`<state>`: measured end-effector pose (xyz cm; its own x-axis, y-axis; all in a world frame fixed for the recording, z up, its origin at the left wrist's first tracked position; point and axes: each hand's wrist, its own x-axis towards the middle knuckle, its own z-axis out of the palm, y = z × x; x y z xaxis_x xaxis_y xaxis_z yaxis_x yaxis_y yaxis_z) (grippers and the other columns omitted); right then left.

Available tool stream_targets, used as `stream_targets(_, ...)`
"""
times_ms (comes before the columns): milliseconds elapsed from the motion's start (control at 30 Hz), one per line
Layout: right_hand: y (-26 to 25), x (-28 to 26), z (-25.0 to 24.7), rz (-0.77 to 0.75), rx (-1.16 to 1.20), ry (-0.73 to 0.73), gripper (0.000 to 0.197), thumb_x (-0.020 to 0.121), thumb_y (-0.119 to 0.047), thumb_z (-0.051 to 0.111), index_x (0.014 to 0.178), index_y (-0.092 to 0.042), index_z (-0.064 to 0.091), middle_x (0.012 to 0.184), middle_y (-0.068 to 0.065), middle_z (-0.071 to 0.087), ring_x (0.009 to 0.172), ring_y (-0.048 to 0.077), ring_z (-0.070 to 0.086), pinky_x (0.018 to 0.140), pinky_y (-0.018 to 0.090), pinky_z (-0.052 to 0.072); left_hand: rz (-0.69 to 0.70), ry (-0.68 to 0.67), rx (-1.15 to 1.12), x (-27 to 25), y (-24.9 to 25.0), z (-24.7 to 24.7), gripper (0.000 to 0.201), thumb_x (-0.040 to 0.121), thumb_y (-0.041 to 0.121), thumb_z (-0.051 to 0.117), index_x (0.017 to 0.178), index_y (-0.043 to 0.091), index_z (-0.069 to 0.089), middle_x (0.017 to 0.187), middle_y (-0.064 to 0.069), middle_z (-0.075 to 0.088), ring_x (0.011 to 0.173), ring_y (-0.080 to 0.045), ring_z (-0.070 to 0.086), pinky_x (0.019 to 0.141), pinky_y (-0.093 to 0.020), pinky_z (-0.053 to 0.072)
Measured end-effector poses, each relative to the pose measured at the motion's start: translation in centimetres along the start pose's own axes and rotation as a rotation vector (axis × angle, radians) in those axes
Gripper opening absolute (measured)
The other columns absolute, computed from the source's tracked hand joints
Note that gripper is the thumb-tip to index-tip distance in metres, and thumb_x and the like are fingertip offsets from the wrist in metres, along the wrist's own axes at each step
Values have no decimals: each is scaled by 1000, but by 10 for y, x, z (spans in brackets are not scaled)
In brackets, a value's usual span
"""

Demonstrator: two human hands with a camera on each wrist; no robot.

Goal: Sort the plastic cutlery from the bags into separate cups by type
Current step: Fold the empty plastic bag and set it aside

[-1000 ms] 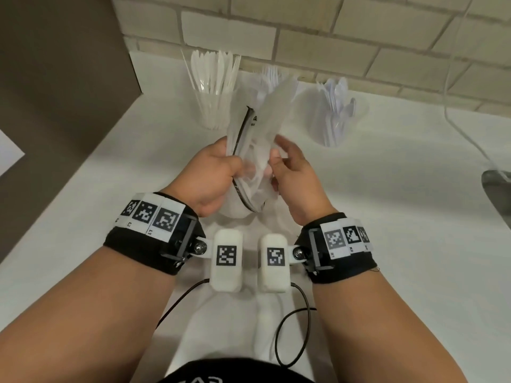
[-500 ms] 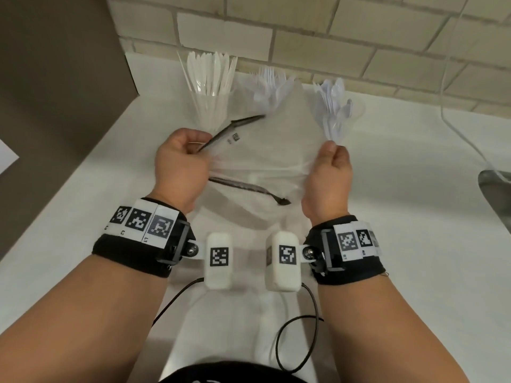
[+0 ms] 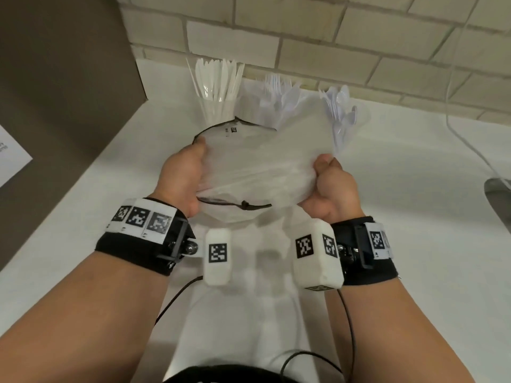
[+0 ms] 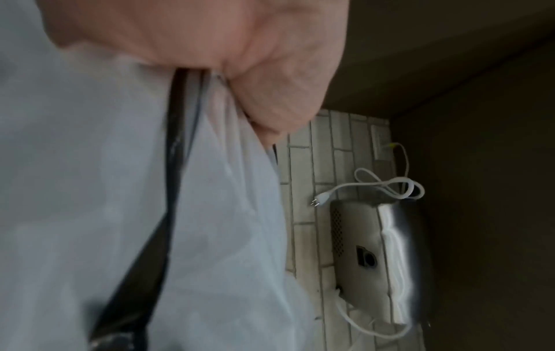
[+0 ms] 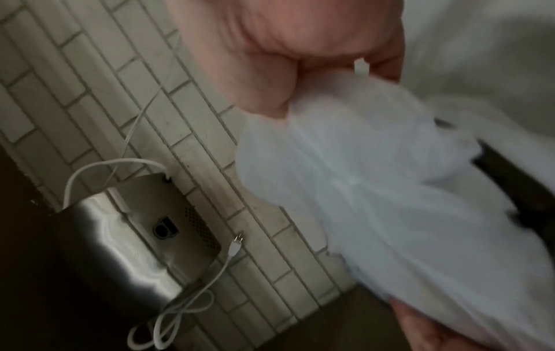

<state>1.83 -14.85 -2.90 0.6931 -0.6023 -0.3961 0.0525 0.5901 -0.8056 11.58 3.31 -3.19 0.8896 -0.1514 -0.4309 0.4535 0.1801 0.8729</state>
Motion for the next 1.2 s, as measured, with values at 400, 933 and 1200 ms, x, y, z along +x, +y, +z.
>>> stream_targets(400, -2, -32, 21, -449, -491, -253, 27, 101, -27, 44, 88, -11, 61, 81, 3, 64, 75, 12, 60, 69, 26, 53, 595, -661, 951, -35, 17, 13, 89, 70, 38, 80, 141, 39, 27, 133, 10, 47, 91, -3, 59, 86, -28, 50)
stream_targets(933, -10, -16, -8, -768, -1031, 99, 20, 90, -15, 58, 106, -26, 64, 96, -10, 65, 70, 12, 62, 69, 22, 48, 321, -185, 306, -41, 15, 4, 17, 82, 33, 71, 88, 18, 74, 96, 0, 75, 92, -15, 70, 96, -37, 51)
stream_targets(1200, -1, -34, 14, 33, -449, -359, 41, 89, -45, 59, 125, -28, 50, 116, -1, 64, 97, 34, 69, 84, 48, 57, 254, -359, 200, -53, 13, 8, 22, 89, 36, 61, 96, 19, 74, 102, -2, 75, 101, -17, 69, 96, -36, 49)
